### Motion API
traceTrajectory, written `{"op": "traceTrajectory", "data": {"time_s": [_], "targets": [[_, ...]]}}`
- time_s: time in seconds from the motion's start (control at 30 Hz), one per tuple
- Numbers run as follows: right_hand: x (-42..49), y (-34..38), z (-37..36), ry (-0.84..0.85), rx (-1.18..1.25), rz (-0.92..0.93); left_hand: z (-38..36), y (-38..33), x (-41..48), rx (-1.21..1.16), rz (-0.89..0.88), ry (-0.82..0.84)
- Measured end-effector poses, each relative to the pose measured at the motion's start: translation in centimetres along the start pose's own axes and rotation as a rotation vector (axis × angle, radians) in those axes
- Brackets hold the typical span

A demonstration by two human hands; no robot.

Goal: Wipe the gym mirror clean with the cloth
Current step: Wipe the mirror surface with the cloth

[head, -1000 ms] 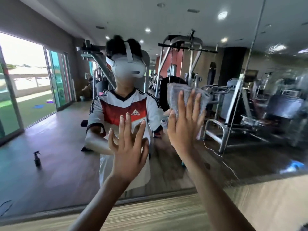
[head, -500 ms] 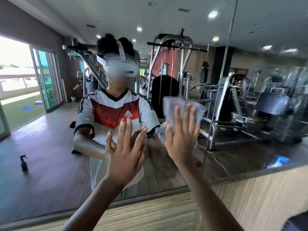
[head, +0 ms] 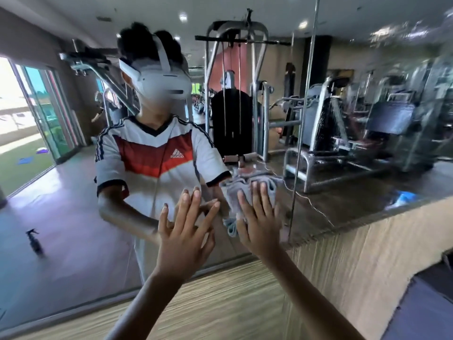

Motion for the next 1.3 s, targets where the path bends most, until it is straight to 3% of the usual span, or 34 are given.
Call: {"op": "traceTrajectory", "data": {"time_s": [0.03, 0.1, 0.23, 0.33, 0.4, 0.5, 0.53, 0.6, 0.73, 0.8, 0.9, 0.97, 1.03, 1.17, 1.23, 1.3], "targets": [[-2.7, 0.1, -0.6, 0.025, -0.012, 0.096, -0.1, 0.3, -0.9, -0.019, 0.011, 0.020], [-5.9, -2.0, -1.1, 0.045, -0.027, 0.082, 0.1, 1.7, -2.5, -0.032, 0.052, 0.032], [-4.1, -7.2, -0.8, 0.031, 0.021, -0.339, 0.6, 2.7, -3.5, -0.017, 0.039, 0.039], [-1.5, -5.4, -0.9, -0.007, 0.159, -0.640, 0.4, 2.3, -3.4, -0.031, 0.057, 0.020], [-2.0, -0.7, -0.9, 0.008, 0.149, -0.469, 0.3, 2.2, -3.9, -0.045, 0.060, 0.039], [-6.8, 3.7, -1.4, 0.068, 0.054, 0.060, 1.0, 3.6, -6.0, -0.040, 0.049, 0.081], [-7.5, 2.9, -1.3, 0.061, 0.047, 0.092, 1.6, 4.8, -6.8, -0.038, 0.075, 0.083], [-6.7, 0.0, -1.0, 0.019, 0.016, -0.065, 2.8, 7.5, -8.2, -0.027, 0.152, 0.067], [-1.3, -1.0, -0.5, -0.051, 0.088, -0.586, 4.0, 9.3, -9.4, 0.006, 0.181, 0.047], [0.0, 3.8, 0.0, -0.076, 0.129, -0.504, 4.1, 9.1, -9.2, 0.021, 0.170, 0.031], [-3.4, 10.2, -0.6, -0.015, 0.060, -0.030, 4.2, 9.7, -9.8, 0.004, 0.188, 0.025], [-5.7, 9.8, -1.1, 0.001, 0.027, 0.148, 5.1, 11.4, -11.1, 0.023, 0.247, 0.012], [-4.8, 8.2, -0.8, -0.015, 0.035, 0.062, 6.4, 13.3, -12.3, 0.057, 0.304, -0.005], [2.2, 9.6, 1.1, -0.083, 0.117, -0.403, 7.2, 14.4, -12.9, 0.042, 0.302, 0.004], [4.4, 14.7, 1.9, -0.105, 0.136, -0.336, 7.4, 14.5, -13.0, 0.037, 0.319, -0.013], [3.0, 20.2, 1.8, -0.082, 0.126, -0.040, 8.0, 15.4, -13.7, 0.033, 0.357, -0.029]]}}
Point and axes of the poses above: each hand's wrist, its own x-axis towards the middle knuckle, its own z-axis out of the back of the hand, y = z × x, the point moved 9 cm from there along x, towards the middle knuckle, and after that the axes turned 13 degrees about -x, right-handed, at the moved point
